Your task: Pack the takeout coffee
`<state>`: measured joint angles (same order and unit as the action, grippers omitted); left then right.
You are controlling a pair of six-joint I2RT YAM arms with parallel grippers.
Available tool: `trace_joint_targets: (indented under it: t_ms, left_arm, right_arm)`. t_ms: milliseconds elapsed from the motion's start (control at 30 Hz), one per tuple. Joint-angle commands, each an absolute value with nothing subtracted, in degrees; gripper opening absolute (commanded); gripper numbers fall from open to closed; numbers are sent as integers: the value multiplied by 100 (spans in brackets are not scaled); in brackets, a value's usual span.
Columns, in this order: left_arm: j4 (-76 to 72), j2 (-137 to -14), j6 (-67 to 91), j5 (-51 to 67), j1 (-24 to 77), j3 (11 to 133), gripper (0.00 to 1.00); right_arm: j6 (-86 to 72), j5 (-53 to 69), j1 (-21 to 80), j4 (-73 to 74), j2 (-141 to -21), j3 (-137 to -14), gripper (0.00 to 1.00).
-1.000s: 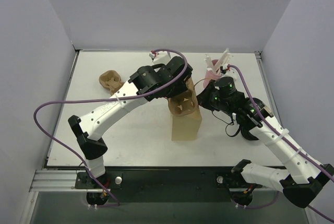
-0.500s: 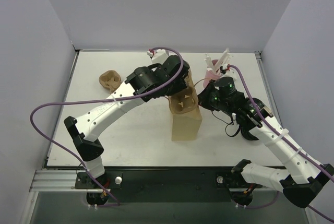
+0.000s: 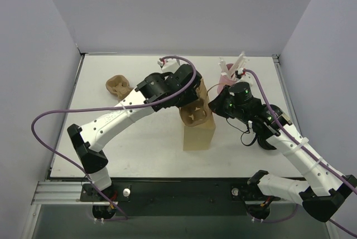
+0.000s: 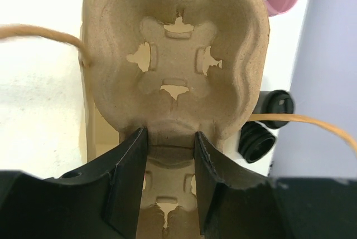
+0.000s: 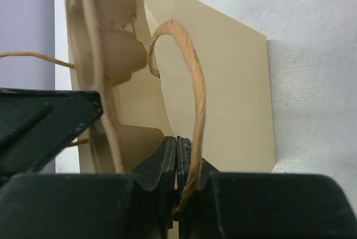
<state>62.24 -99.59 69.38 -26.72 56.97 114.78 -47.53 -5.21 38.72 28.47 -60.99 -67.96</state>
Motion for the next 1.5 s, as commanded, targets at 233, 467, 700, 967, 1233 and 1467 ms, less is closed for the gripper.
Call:
trace_joint_targets:
  t_ms: [233, 467, 700, 967, 1233, 1467]
  left_arm:
    - [6592, -9896, 7383, -2505, 5783, 11188, 16]
    - [7188, -10432, 7330, -2557, 5775, 11882, 16]
    - [7523, -10819, 7427, -2672, 5792, 12173, 16]
    - [7708, -11030, 7453, -2654, 5801, 12199, 15]
    - [7743, -11135, 7409, -2575, 5845, 11980, 16]
    - [7980, -11355, 7400, -2610, 5854, 12015, 26]
  right_arm:
    - [-4693, -659, 3911, 2865, -6091, -6882, 0]
    - [-4684, -607, 3911, 2857, -6117, -6882, 0]
    - [-4764, -606, 3938, 2821, -6038, -6733, 0]
    - [-4693, -633, 3946, 2830, -6029, -6741, 0]
    - [-4650, -642, 3929, 2804, -6038, -6680, 0]
    - [-4570, -668, 3929, 2777, -6100, -6680, 0]
